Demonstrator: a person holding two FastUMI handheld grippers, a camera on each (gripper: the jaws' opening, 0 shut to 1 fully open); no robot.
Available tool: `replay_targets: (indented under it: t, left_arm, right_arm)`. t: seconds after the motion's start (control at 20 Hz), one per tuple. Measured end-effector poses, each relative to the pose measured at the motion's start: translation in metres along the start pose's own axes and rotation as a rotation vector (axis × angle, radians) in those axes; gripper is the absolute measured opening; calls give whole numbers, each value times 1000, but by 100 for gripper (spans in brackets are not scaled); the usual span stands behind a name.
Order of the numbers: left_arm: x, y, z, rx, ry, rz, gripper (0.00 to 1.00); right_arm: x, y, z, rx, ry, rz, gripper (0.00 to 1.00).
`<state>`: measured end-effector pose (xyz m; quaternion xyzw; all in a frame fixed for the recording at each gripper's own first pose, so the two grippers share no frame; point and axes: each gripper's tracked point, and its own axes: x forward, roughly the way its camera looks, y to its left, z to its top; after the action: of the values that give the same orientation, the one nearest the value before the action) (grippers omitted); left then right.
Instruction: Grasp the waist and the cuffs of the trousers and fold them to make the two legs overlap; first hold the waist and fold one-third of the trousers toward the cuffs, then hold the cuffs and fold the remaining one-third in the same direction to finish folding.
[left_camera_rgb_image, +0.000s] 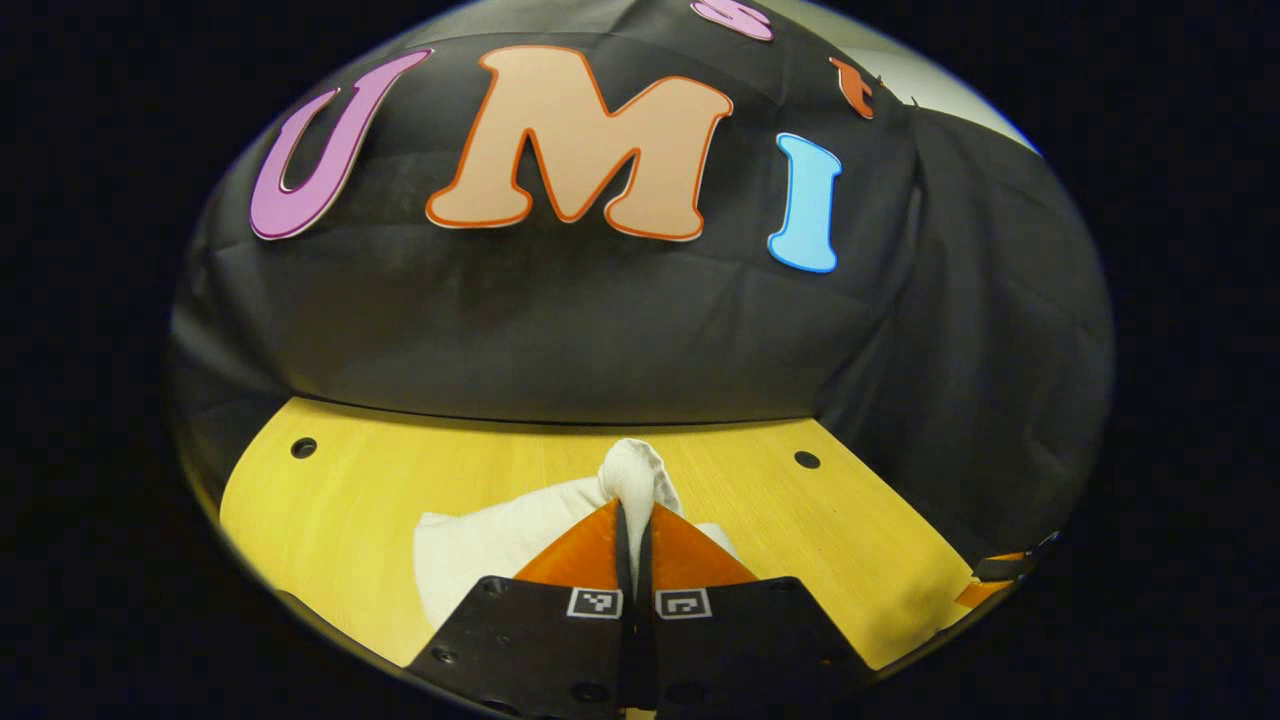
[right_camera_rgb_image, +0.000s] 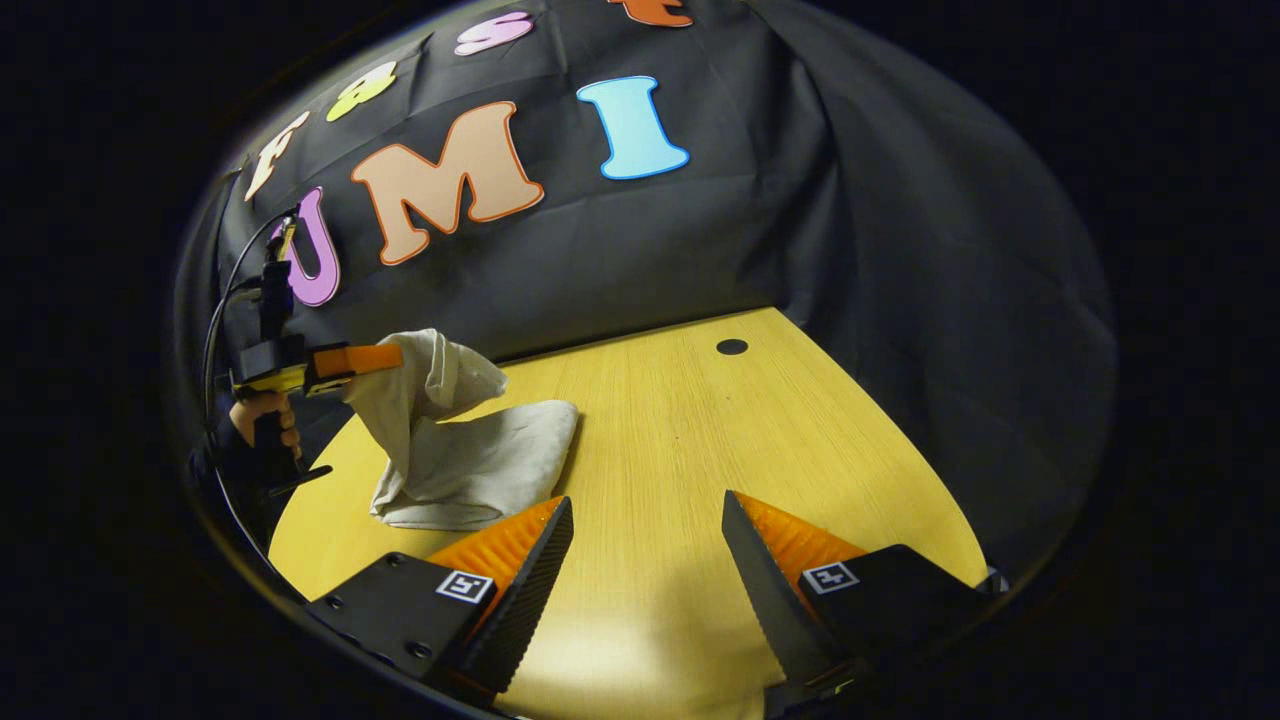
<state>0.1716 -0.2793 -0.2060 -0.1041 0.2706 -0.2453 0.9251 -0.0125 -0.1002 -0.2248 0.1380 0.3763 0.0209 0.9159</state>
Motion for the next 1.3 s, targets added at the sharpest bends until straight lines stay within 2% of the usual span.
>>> replay_targets:
  t: [0.35,0.65,0.75,0.85,1.0,1.05,1.3]
  left_arm:
    - [19,-30,-53,16,74,-6,0]
    - [18,-46,-111,77,127,-15,0]
    - [13,-46,-124,81,137,-9,9]
    - [6,-49,-127,74,135,-23,43]
    - [-15,-39,-106,100,65,12,93]
    - [-25,-32,-94,108,37,29,96]
    - [-102,7,-30,128,-114,80,95]
  right_arm:
    - [-9,-28,-6,-16,8,-14,96]
    - [-10,-27,-9,-48,19,22,96]
    - [-11,-22,-10,-62,24,44,96]
    - [-12,-12,-6,-73,18,66,96]
    - [-10,15,8,-90,-11,103,96]
    - [-10,26,15,-99,-30,115,96]
    - [-21,97,68,-122,-201,152,96]
